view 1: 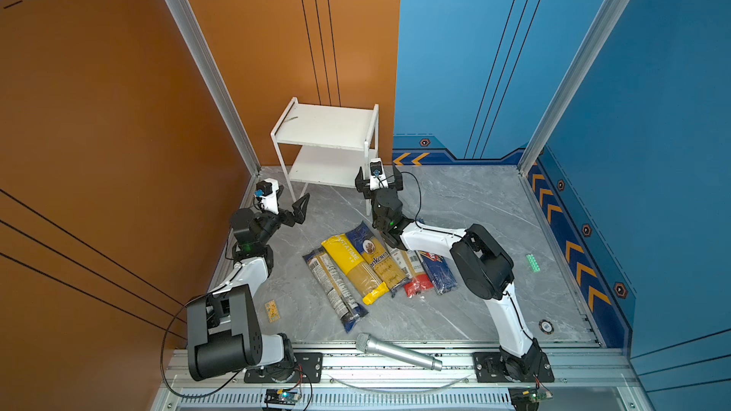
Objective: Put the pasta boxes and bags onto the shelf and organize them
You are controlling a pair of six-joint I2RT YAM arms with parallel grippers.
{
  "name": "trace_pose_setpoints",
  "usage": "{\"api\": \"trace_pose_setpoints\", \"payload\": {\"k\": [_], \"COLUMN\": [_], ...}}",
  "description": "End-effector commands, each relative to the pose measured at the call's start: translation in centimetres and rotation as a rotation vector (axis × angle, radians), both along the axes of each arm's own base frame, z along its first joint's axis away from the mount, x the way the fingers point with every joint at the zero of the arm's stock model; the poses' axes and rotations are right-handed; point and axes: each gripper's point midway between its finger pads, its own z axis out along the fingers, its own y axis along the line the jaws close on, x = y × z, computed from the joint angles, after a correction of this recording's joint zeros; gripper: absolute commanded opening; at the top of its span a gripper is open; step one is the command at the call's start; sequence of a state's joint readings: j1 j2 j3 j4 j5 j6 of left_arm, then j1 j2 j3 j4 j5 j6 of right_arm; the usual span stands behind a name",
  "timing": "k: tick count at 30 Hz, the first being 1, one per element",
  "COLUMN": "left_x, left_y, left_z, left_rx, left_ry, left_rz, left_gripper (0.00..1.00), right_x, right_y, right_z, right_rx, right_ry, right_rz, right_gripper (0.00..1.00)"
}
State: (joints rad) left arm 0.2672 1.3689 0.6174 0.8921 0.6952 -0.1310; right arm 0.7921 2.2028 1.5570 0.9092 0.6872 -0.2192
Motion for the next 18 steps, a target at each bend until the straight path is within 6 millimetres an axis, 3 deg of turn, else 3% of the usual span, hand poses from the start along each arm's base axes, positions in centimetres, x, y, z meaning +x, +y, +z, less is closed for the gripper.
{"api": "trace_pose_setpoints", "payload": {"k": [1, 18], "left_x": [-0.1, -0.2], "left_y": [-0.4, -0.4], "left_z": [1.5, 1.4], "left_rx": [-0.004, -0.015], "left_ry": [-0.038, -0.035], "left_rz": [-0.040, -0.040], "left_gripper": [0.98, 0.98], "right_x": [0.7, 1.3], "right_y": [-1.0, -5.1], "right_z": [0.8, 1.2], "right_rx": [0.038, 0.032], "right_ry": [-0.020, -0.009], "right_rz": [-0.049, -0.092], "right_gripper": [0.99, 0.79]}}
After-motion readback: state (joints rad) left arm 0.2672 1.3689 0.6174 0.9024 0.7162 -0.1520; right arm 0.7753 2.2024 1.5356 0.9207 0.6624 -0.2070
